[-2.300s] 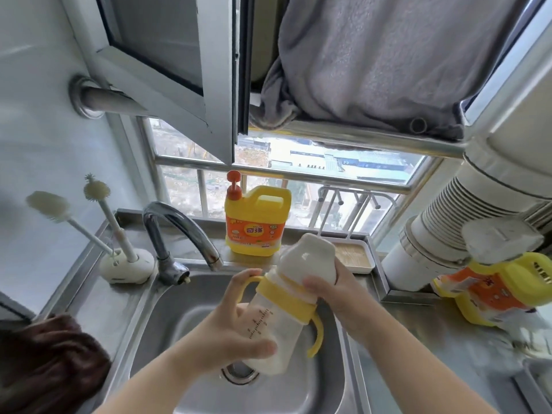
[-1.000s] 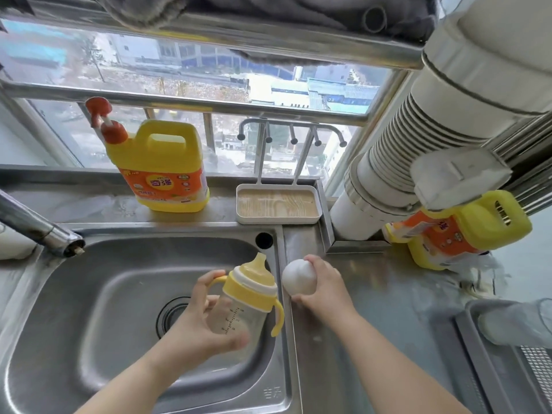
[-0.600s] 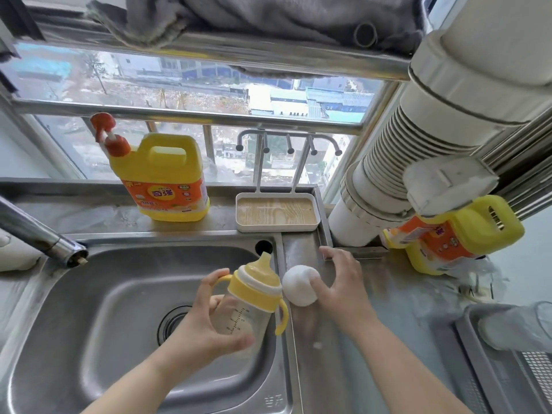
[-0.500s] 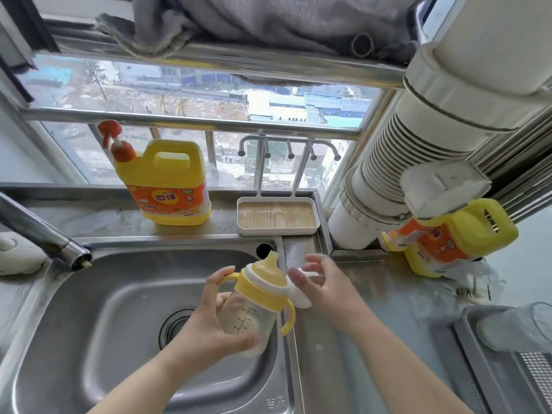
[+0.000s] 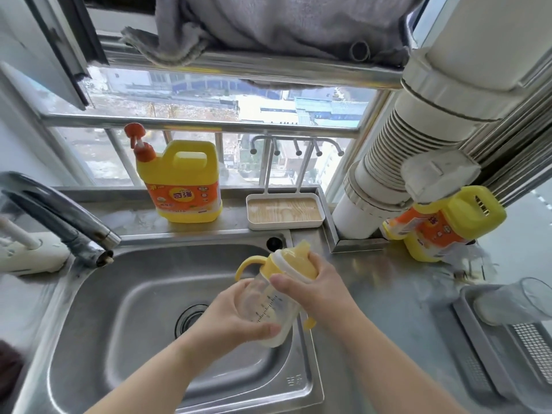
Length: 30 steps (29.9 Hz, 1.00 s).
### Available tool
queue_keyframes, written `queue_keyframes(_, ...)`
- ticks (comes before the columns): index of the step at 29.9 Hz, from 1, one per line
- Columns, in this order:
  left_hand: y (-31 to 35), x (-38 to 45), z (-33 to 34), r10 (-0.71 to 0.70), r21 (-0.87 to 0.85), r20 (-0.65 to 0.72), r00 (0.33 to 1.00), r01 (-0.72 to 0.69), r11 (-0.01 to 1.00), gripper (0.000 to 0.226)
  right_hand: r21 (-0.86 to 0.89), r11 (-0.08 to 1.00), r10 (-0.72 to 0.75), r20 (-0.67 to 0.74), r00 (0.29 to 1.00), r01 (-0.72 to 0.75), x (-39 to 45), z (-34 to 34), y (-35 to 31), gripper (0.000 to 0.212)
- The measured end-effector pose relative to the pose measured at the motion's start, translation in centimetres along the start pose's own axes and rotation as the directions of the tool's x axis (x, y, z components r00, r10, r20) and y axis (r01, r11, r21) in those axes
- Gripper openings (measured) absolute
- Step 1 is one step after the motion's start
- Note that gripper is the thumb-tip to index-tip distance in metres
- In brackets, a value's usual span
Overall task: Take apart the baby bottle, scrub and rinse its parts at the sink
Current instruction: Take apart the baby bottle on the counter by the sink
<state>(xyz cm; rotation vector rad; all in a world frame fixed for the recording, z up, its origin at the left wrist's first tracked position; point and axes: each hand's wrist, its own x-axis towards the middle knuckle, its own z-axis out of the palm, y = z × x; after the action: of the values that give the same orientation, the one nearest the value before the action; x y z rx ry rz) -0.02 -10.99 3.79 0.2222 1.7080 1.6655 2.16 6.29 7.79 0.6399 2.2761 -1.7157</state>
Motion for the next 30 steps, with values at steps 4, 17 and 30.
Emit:
queue_keyframes(4, 1.1, -0.7, -0.4, 0.079, -0.024, 0.066, 0.995, -0.078, 0.997, 0.073, 0.037, 0.997, -0.066, 0.011, 0.998, 0.065, -0.8, -0.1, -0.5, 0.101)
queue_keyframes(17, 3.2, -2.4, -1.3, 0.180, -0.285, 0.457, 0.871, -0.049, 0.957, 0.064, -0.063, 0.965, -0.223, 0.317, 0.922, 0.255, -2.5, -3.8, -3.9, 0.091)
queue_keyframes(30, 2.4, 1.3, 0.5, 0.079, -0.021, 0.283, 0.956, -0.077, 0.997, 0.076, 0.055, 0.987, -0.153, 0.043, 0.987, 0.151, -2.0, -3.4, -1.9, 0.071)
